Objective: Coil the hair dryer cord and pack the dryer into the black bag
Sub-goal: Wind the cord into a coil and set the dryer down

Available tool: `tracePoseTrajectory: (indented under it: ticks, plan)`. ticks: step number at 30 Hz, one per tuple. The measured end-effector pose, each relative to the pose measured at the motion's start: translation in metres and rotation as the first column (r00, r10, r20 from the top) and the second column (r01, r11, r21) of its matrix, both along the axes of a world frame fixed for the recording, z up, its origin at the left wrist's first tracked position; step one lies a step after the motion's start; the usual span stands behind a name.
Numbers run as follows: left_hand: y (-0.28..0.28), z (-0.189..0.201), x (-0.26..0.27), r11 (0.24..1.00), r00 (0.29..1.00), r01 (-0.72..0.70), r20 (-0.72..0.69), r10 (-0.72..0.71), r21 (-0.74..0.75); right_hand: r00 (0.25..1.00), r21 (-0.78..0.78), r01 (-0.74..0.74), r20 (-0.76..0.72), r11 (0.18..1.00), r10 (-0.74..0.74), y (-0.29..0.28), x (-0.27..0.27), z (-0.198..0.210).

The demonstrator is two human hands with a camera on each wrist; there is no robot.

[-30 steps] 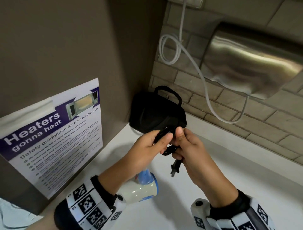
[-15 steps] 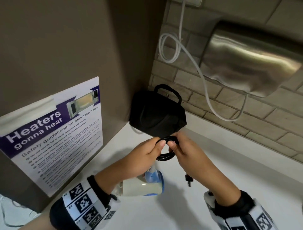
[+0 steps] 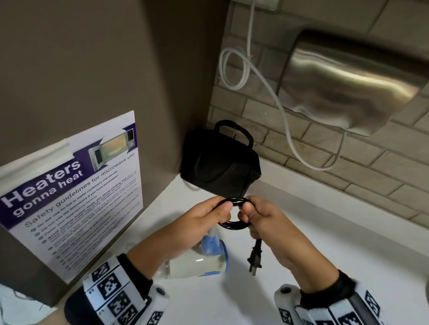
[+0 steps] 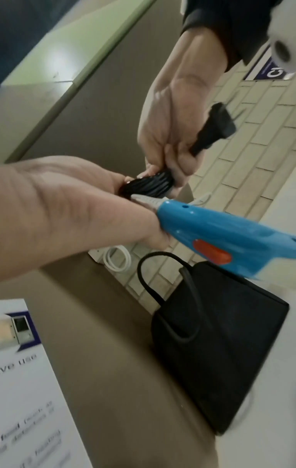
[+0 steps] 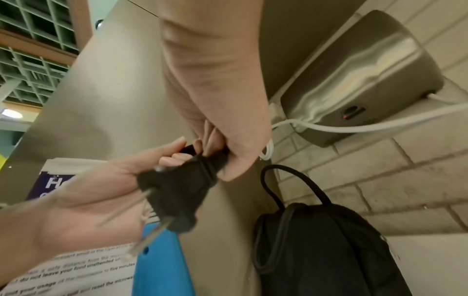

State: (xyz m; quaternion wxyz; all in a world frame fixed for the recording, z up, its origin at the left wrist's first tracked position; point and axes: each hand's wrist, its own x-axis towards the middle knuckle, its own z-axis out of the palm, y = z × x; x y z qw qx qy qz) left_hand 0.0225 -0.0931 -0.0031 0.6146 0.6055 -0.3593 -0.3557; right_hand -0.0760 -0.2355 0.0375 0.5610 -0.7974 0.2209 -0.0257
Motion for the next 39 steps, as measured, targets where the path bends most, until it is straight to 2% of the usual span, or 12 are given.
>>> tracePoseTrajectory:
  ticks: [3,5,13,17,20,22,24,28,31,33,36,39]
  plan:
    - [0.002,-0.009,-0.003,0.997,0.996,-0.076,-0.05,0.076,-0.013,1.0,0.378,0.025,-0.007,0.925,-0.024,0.002,0.001,-0.003]
    - [0.002,-0.01,-0.003,0.993,0.993,-0.114,-0.034,0.114,-0.007,0.999,0.528,0.034,-0.018,0.849,-0.029,0.001,0.002,-0.001]
    - [0.002,0.004,-0.002,0.995,0.993,-0.101,0.067,0.102,-0.028,0.994,0.661,0.087,-0.004,0.745,-0.113,0.002,0.006,0.0]
    - [0.001,-0.003,-0.003,0.985,0.972,-0.17,0.168,0.167,0.007,0.997,0.654,0.05,0.008,0.754,-0.074,0.003,0.005,-0.002]
    - [0.0,-0.004,-0.003,0.974,0.951,-0.226,0.219,0.218,0.015,0.999,0.497,-0.044,0.023,0.866,0.038,0.002,0.002,0.001]
    - [0.0,-0.003,-0.001,0.966,0.943,-0.258,0.225,0.245,0.029,0.994,0.263,-0.108,0.003,0.959,0.111,0.0,0.0,0.001]
    - [0.0,-0.003,0.001,0.962,0.939,-0.272,0.229,0.258,0.028,0.989,-0.025,-0.143,-0.043,0.989,0.142,-0.005,-0.002,0.003]
    - [0.0,-0.005,0.002,0.965,0.94,-0.263,0.228,0.252,0.017,0.964,-0.48,-0.264,-0.15,0.837,0.218,-0.028,-0.002,0.004]
    - [-0.001,-0.006,0.001,0.968,0.946,-0.249,0.221,0.239,0.021,0.983,-0.737,-0.178,-0.102,0.653,0.153,-0.053,0.005,-0.01]
    - [-0.002,-0.005,-0.002,0.972,0.95,-0.234,0.219,0.223,0.027,0.994,-0.807,-0.061,0.006,0.588,0.111,-0.062,0.012,-0.016]
    - [-0.002,-0.004,-0.005,0.977,0.959,-0.209,0.202,0.2,0.025,0.977,-0.802,0.129,0.204,0.583,0.065,-0.059,0.025,-0.014]
    - [-0.002,-0.006,-0.005,0.978,0.961,-0.204,0.197,0.193,0.036,0.953,-0.643,0.226,0.3,0.731,-0.031,-0.05,0.036,-0.012]
